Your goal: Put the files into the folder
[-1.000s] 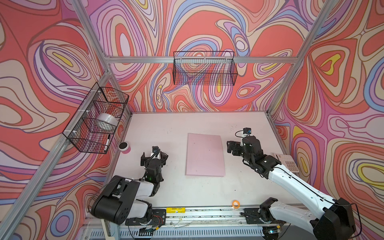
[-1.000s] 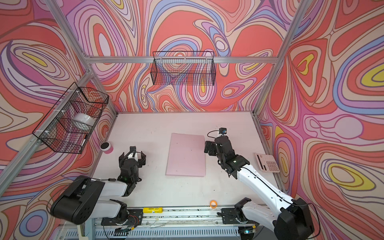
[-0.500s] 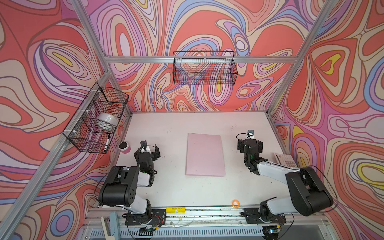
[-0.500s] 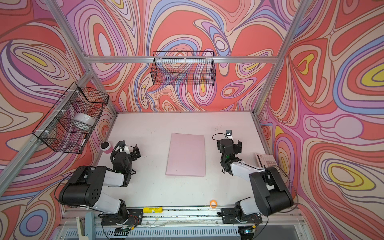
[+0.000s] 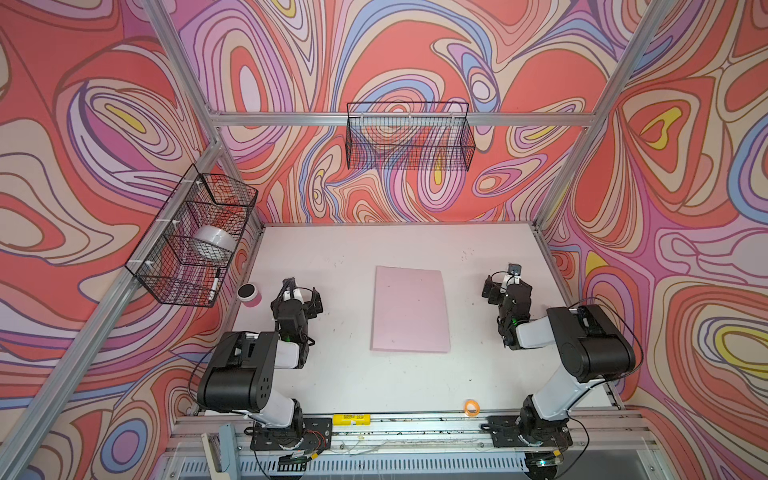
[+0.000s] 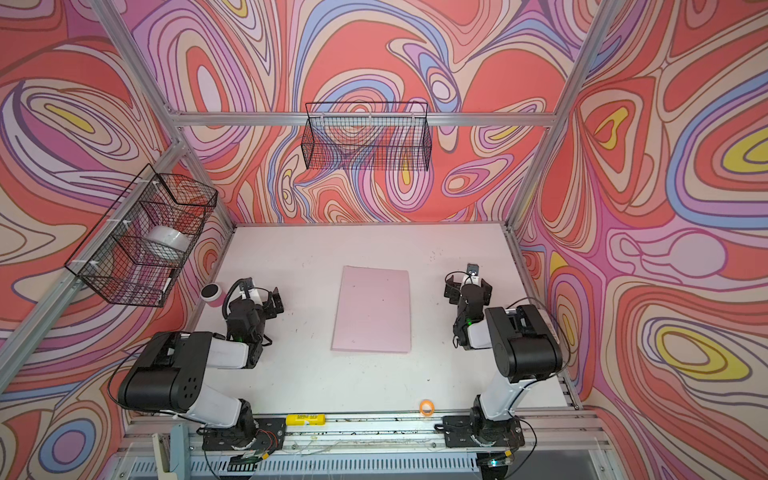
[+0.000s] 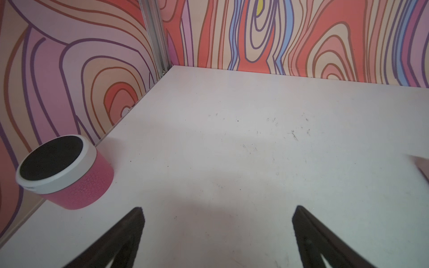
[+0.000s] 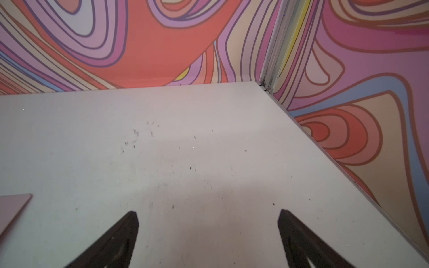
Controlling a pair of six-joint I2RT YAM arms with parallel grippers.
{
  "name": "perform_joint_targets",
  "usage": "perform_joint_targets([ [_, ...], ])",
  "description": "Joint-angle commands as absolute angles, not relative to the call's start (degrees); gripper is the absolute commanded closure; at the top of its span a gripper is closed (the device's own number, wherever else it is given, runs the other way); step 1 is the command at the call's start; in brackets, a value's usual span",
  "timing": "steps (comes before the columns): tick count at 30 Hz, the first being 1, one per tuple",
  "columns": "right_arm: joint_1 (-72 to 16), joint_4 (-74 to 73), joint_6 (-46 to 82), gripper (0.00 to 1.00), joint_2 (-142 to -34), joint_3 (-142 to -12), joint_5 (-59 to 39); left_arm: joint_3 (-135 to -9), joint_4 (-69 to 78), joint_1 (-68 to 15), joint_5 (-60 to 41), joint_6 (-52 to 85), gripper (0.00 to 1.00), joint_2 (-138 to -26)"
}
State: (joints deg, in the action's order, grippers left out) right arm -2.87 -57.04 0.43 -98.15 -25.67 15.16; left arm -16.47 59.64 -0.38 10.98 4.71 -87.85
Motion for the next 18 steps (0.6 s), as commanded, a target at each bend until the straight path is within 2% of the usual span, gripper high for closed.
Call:
perform_joint_targets([
  [1, -2.4, -57.3, 1.2, 0.01, -98.5, -26.1, 11.8, -18.1, 56.9, -0.3, 9.7, 4.4, 0.00, -87.9],
  [18, -1.6, -55.0, 1.8, 0.02, -98.4, -26.9, 9.5, -19.6, 54.3, -0.4, 9.3, 4.1, 0.00, -88.1],
])
